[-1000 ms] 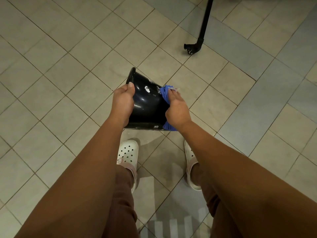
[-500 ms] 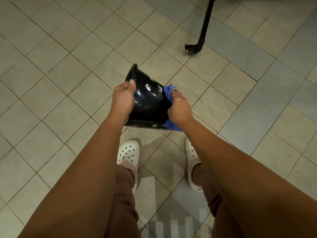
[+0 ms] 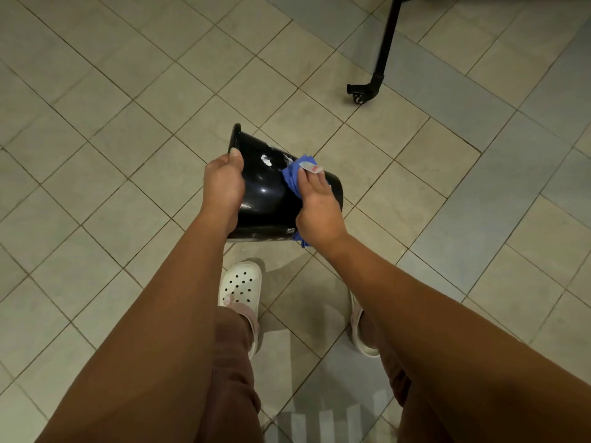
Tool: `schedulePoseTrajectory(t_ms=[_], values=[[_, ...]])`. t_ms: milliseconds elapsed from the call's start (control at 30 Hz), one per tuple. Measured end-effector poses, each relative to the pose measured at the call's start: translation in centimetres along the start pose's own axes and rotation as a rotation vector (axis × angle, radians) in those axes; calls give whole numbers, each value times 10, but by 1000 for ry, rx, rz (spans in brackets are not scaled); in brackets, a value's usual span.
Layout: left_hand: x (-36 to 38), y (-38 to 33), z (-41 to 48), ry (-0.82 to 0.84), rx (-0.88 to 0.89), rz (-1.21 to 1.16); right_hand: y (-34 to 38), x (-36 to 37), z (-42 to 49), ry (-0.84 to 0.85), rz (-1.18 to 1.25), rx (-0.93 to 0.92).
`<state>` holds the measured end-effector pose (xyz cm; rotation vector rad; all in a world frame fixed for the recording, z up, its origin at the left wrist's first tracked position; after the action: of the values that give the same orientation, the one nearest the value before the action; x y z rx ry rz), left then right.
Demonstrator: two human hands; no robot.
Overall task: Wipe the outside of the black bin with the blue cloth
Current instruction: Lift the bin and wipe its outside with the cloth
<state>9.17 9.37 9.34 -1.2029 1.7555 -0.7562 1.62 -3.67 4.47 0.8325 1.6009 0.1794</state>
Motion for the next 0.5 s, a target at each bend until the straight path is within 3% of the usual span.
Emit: schedulePoseTrajectory(t_ms=[133, 333, 500], values=[[1, -5, 1, 10, 25, -9, 0, -13, 12, 12, 34, -47], [-1, -3, 1, -15, 51, 19, -10, -6, 6, 73, -47, 197], [0, -1, 2, -31, 29, 52, 15, 4, -2, 102, -81, 90]])
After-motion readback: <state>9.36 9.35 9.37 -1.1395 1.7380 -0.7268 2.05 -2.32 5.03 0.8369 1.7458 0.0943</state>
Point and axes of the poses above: each hand's wrist, its own z-axis towards the middle knuckle, its own x-axis out of the palm, y = z × x, the point moved 5 cm from there along z, towards the middle knuckle, and after that the axes turned 5 degrees about x, right-handed, at the moved point
